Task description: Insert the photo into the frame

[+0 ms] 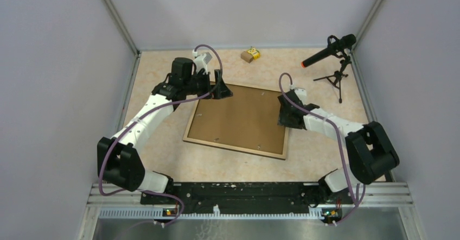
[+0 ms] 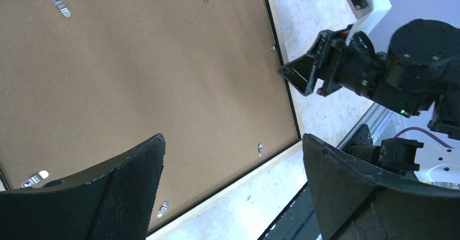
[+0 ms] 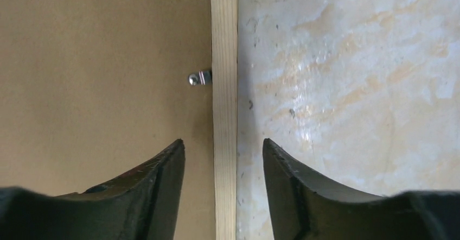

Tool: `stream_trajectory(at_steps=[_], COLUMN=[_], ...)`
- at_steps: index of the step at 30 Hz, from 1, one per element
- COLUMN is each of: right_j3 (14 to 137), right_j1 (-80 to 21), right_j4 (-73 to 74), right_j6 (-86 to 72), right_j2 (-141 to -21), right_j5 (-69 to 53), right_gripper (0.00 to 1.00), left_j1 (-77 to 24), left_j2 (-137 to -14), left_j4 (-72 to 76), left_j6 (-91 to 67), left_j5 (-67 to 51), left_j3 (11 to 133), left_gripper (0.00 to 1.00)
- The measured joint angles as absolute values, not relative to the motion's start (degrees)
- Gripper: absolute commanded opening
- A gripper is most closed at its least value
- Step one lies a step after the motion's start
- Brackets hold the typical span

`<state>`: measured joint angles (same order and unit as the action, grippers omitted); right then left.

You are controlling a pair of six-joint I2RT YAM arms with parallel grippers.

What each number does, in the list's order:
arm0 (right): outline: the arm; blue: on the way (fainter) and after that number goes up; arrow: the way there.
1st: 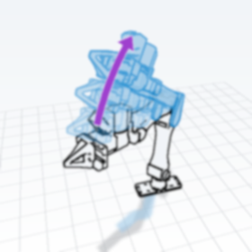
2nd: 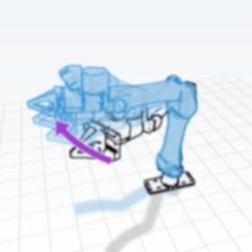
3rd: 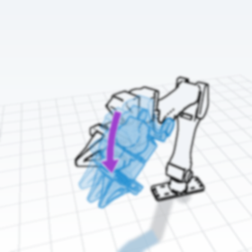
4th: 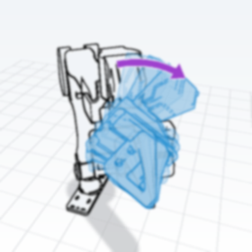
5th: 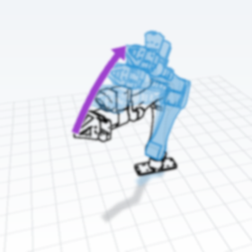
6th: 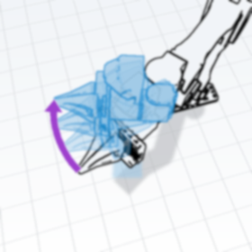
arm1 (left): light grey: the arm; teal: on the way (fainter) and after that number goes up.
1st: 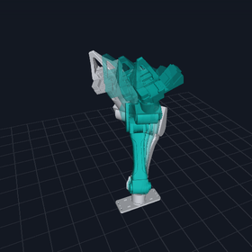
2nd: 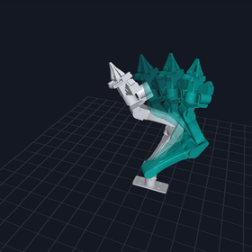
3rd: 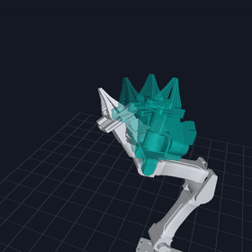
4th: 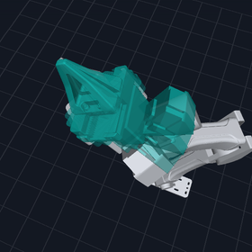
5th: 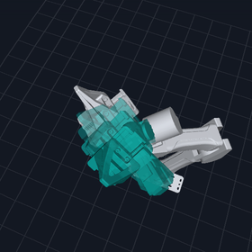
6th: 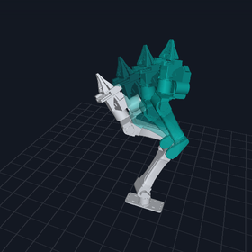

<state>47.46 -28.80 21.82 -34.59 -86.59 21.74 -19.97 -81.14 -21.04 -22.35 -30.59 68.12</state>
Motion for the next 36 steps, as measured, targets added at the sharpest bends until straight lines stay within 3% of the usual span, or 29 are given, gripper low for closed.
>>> stream_trajectory(at_steps=[4,9,19,21,34,36], right_j3=[44.91,41.71,43.88,44.45,54.33,57.23], right_j1=[-28.8,-28.8,-28.69,-28.67,-26.3,-26.3], right_j4=[23.46,22.41,18.92,19.2,17.1,17.65], right_j6=[-36.36,-38.44,-35.55,-33.58,-15.18,-12.58], right_j2=[-81.45,-80.58,-84.97,-85.41,-94.96,-97.3], right_j5=[19.11,17.1,16.05,16.78,15.88,15.92], right_gripper=[0.61,0.56,0.17,0.0,0.0,0.15], left_j1=[-19.97,-19.97,-19.92,-19.92,-19.92,-19.88], left_j2=[-81.14,-81.14,-81.14,-81.14,-81.14,-81.14], left_j4=[-20.95,-20.62,-20.53,-20.53,-20.56,-20.56], left_j6=[-22.35,-22.37,-22.39,-22.48,-22.61,-22.63], left_j5=[-30.65,-30.65,-30.74,-31.0,-31.97,-32.1], left_j3=[68.01,67.33,67.16,67.13,67.13,67.13], left_gripper=[0.98,0.98,0.98,0.98,0.98,0.98])
